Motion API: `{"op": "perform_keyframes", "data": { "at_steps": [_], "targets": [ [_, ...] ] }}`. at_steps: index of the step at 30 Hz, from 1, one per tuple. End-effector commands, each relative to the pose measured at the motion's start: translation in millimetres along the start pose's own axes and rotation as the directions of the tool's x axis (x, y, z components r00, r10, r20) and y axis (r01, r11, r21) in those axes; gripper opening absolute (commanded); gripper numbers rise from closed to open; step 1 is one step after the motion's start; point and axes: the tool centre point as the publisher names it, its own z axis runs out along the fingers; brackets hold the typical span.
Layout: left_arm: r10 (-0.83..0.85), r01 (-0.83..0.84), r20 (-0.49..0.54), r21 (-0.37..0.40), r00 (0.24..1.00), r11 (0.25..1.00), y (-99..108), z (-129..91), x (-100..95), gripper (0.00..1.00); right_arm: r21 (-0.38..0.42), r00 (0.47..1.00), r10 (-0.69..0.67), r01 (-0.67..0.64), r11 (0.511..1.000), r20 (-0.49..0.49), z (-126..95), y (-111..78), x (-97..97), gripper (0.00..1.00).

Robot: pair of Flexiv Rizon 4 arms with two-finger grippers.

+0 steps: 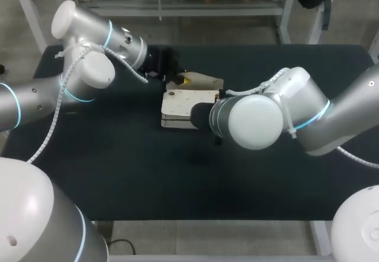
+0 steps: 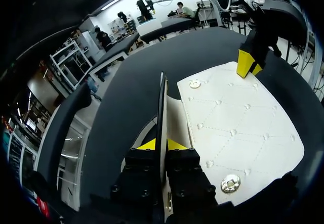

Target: Pick up the bag, open it, inspect its contents, close it, and place it on the opposite side

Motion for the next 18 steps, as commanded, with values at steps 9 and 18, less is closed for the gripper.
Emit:
{"op": "perform_keyframes", "data": {
  "at_steps": [9, 18],
  "targets": [
    [0.018, -0.018, 0.031, 0.017, 0.999, 1.0, -15.7, -19.3, -12.1, 0.0, -0.019, 0.999, 0.032, -0.031, 0.999, 0.028, -40.8, -1.1, -18.0, 1.0],
    [0.052, -0.051, 0.069, -0.013, 0.996, 0.999, -34.9, -42.7, -32.2, 0.0, -0.008, 0.997, 0.068, -0.068, 0.998, 0.043, -66.1, 1.4, -45.5, 1.0]
  ]
}}
